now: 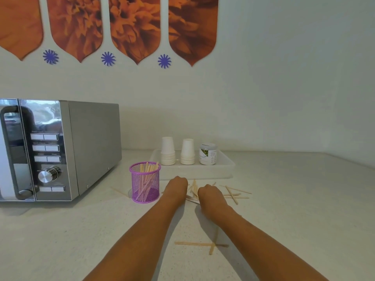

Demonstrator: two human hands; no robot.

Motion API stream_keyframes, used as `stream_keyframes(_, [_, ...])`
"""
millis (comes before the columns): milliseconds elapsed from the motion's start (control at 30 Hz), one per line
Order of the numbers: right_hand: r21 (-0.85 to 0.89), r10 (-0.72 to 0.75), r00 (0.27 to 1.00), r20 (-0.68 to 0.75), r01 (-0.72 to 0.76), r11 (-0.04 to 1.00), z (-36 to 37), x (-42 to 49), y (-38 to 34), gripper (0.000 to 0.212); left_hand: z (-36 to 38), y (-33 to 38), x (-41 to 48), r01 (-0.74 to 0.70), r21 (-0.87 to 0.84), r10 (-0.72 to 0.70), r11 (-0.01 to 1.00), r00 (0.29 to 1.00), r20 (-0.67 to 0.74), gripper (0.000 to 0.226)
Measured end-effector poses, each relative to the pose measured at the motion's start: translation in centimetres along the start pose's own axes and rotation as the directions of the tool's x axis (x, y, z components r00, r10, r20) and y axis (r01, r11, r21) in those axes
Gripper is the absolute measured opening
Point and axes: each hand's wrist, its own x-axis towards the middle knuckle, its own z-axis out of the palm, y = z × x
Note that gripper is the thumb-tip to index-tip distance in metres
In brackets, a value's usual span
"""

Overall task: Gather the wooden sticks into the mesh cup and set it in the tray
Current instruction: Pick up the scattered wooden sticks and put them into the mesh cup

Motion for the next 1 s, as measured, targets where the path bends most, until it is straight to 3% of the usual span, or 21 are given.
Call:
stream_keyframes(67, [0.003,0.004,1.0,0.01,-0.004,1.0,-0.1,0.1,0.1,0.009,0.0,0.0,-0.2,0.007,0.002,-0.007,1.0,1.0,-0.016,0.033])
stream_keyframes(133, [0.019,0.034,0.999,-0.021,-0.034,0.999,0.1,0.3,0.2,0.039,0.0,-0.1,-0.5,0.013,0.011,-0.013,1.0,0.999,-0.037,0.033])
stream_keyframes(200, [0.061,0.067,0.997,-0.033,-0.065,0.996,0.2,0.4,0.5,0.048,0.2,0.0,-0.7,0.023,0.017,-0.022,1.0,0.999,-0.05,0.032])
stream_keyframes(300, [0.136,0.137,0.99,0.019,-0.138,0.981,0.2,0.4,0.7,0.044,0.2,0.3,-1.3,0.025,0.032,-0.022,0.999,0.996,-0.085,0.028])
stream_keyframes(400, [0.202,0.164,0.984,0.062,-0.174,0.964,0.0,0.4,1.0,0.016,0.3,0.6,-1.6,0.034,0.06,-0.027,0.998,0.993,-0.114,0.029])
stream_keyframes(700, [0.319,0.214,0.961,0.173,-0.26,0.911,0.4,1.1,1.4,0.025,0.6,0.7,-2.2,0.062,0.087,-0.053,0.994,0.993,-0.101,0.031])
stream_keyframes(767, [0.353,0.207,0.955,0.212,-0.272,0.895,0.3,1.3,1.5,0.03,0.7,0.4,-2.1,0.073,0.066,-0.068,0.995,0.995,-0.072,0.031])
stream_keyframes(833, [0.377,0.202,0.95,0.236,-0.282,0.882,0.2,1.5,1.7,0.018,0.6,0.2,-2.2,0.082,0.034,-0.08,0.996,0.996,-0.049,0.031])
stream_keyframes(933, [0.443,0.235,0.932,0.275,-0.34,0.83,-0.5,1.4,1.6,0.036,0.1,0.1,-2.4,0.111,-0.064,-0.113,0.992,0.993,-0.029,0.03])
stream_keyframes(1000, [0.509,0.224,0.924,0.309,-0.36,0.782,-0.5,1.4,1.7,0.034,-0.5,0.1,-2.5,0.163,-0.18,-0.168,0.97,0.986,-0.016,0.03])
